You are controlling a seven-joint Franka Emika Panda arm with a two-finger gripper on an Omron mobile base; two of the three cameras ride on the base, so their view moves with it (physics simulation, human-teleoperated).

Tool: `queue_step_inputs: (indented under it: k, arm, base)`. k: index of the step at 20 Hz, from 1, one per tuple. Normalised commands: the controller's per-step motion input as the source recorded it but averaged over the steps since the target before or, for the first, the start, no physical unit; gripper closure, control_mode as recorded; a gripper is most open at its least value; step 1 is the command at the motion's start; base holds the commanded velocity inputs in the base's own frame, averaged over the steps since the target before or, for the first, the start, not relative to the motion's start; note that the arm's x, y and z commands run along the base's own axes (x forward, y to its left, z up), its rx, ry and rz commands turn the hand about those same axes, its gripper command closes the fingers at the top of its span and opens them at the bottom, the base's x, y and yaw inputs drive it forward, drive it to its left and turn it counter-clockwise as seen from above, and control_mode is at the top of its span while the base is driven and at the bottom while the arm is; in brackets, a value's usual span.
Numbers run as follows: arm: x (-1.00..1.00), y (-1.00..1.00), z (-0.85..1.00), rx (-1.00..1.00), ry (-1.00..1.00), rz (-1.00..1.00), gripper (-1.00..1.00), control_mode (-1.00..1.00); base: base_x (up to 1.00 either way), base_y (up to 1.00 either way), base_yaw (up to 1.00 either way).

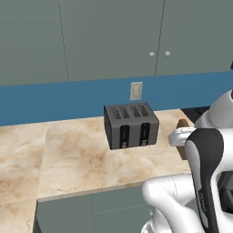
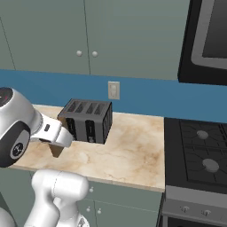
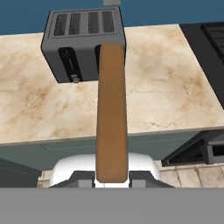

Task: Start the toaster. Once the lever pops up, take the bread to the plate on the dining counter.

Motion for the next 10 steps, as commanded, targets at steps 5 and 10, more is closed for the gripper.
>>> queue_step_inputs:
  k: [5,10]
  arm:
    - [0.0,0.0,0.0,0.0,0.0,0.0,1.0,1.0]
    - [0.0,0.0,0.0,0.0,0.0,0.0,1.0,1.0]
  base:
    - [-0.45,-0.05,0.01]
    - [-0.98,-0.32,0.18]
